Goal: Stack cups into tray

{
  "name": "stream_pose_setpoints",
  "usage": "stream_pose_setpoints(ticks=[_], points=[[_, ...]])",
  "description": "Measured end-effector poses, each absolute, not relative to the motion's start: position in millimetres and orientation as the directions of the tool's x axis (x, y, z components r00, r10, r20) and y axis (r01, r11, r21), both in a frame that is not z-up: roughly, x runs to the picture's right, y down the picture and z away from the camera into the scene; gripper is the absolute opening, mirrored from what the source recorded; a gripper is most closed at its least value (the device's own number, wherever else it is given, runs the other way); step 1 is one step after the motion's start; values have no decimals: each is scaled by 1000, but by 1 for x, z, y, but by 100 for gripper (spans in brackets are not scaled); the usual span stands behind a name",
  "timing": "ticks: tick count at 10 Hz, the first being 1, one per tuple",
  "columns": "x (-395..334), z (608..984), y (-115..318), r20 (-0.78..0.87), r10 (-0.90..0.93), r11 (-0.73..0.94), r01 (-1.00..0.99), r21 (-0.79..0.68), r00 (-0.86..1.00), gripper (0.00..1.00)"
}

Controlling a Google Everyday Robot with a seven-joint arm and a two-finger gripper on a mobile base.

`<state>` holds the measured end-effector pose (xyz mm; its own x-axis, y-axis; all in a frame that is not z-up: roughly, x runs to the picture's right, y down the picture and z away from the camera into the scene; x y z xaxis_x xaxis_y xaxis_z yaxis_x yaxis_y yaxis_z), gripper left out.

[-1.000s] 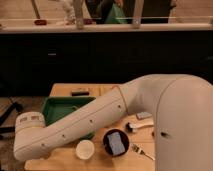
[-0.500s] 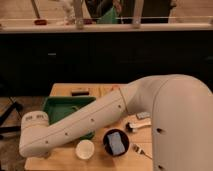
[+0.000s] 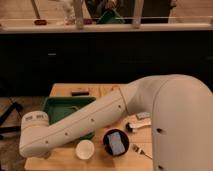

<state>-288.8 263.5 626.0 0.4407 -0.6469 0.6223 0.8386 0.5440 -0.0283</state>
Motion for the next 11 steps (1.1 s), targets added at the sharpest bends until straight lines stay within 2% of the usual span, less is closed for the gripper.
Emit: stream_pose_setpoints(ticks=[1, 3, 11], points=[[-289, 626, 263, 622, -647, 544, 839, -28, 441, 68], [-289, 626, 263, 622, -647, 544, 839, -28, 441, 79], [-289, 626, 264, 620, -648, 543, 839, -29, 441, 80]])
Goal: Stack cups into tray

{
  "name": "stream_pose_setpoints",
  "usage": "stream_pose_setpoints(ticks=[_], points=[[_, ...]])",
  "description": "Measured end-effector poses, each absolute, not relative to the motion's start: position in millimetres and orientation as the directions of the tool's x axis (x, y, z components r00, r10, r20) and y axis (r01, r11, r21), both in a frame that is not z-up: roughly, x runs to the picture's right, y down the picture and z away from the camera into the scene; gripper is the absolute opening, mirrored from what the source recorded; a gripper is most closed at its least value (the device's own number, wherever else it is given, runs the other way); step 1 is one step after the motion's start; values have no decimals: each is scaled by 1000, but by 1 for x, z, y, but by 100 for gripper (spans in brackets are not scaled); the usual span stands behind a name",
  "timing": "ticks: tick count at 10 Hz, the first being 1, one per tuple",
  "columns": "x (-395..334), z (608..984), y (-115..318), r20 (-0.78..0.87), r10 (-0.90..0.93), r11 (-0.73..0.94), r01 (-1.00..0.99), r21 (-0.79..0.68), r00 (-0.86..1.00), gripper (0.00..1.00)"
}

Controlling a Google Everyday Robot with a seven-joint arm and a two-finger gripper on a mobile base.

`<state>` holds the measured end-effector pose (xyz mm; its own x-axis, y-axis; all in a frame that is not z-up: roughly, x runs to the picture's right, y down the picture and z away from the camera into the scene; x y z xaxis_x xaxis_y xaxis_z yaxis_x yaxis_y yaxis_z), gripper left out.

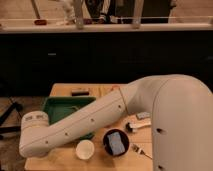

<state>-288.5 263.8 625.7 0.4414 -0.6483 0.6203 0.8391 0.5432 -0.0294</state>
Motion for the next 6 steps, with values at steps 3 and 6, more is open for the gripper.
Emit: stream_pose_setpoints(ticks=[3, 6], points=[[-288, 614, 280, 563, -625, 600, 794, -99, 541, 80], [-290, 616, 286, 552, -606, 615, 778, -133, 573, 80]])
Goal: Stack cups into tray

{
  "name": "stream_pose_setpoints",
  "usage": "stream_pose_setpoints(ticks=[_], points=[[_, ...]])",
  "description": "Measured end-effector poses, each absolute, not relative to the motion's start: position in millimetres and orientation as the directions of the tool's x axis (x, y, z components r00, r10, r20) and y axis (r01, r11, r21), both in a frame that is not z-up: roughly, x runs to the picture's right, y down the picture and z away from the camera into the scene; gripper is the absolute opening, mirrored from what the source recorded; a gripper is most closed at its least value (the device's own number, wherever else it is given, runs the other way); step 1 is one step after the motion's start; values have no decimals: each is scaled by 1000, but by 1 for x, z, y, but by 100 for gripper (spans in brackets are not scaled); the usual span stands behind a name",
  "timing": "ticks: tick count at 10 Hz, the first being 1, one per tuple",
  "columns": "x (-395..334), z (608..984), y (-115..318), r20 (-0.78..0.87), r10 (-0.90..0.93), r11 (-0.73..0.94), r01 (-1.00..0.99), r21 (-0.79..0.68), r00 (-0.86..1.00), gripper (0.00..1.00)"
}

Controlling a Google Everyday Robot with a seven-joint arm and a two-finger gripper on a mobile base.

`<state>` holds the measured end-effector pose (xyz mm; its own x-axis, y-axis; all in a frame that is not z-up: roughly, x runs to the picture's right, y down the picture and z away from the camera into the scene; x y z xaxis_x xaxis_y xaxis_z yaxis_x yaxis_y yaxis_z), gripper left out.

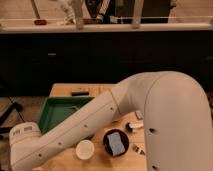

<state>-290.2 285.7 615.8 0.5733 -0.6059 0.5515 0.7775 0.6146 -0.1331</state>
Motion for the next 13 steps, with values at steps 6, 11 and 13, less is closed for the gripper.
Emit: stream_pose_setpoints(ticks=[6, 11, 13], points=[[-286, 639, 300, 529, -544, 662, 720, -208, 652, 80], [-281, 661, 313, 551, -505, 658, 709, -252, 665, 80], [-281, 670, 317, 564, -495, 648, 713, -267, 661, 80]])
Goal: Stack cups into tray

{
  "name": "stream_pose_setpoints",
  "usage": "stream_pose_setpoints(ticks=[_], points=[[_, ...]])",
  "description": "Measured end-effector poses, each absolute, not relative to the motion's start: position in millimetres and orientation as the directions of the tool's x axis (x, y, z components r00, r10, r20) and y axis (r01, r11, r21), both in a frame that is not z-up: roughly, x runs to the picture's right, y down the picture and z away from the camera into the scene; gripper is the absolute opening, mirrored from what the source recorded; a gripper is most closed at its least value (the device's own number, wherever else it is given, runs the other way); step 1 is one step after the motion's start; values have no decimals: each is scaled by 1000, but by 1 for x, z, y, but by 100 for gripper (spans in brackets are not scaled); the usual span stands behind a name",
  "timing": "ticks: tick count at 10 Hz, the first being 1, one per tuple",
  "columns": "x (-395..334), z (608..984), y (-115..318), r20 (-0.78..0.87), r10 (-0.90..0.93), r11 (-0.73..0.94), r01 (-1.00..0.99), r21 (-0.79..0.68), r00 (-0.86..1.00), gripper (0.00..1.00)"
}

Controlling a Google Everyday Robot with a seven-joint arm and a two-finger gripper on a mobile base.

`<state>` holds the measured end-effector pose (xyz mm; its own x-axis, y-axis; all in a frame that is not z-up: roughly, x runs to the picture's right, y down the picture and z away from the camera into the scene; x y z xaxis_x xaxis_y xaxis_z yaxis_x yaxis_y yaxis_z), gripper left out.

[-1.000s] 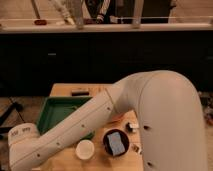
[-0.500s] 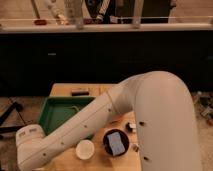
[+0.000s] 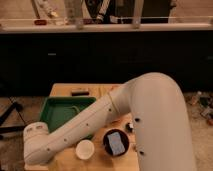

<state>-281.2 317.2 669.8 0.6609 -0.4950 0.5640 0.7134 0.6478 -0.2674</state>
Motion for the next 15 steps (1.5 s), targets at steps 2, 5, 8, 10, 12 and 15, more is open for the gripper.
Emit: stream_pose_setpoints(ticks=[2, 5, 8, 10, 12, 15], points=[[-280, 678, 324, 579, -481, 635, 717, -288, 658, 78], [-277, 686, 335, 599, -460, 623, 719, -309, 655, 51], [-273, 687, 336, 605, -450, 629, 714, -309, 658, 21], [-271, 685, 335, 605, -446, 637, 708, -304, 660, 3], [-267, 683, 332, 598, -445, 648, 701, -299, 667, 0], [-264, 678, 326, 587, -454, 660, 696, -283, 670, 0]])
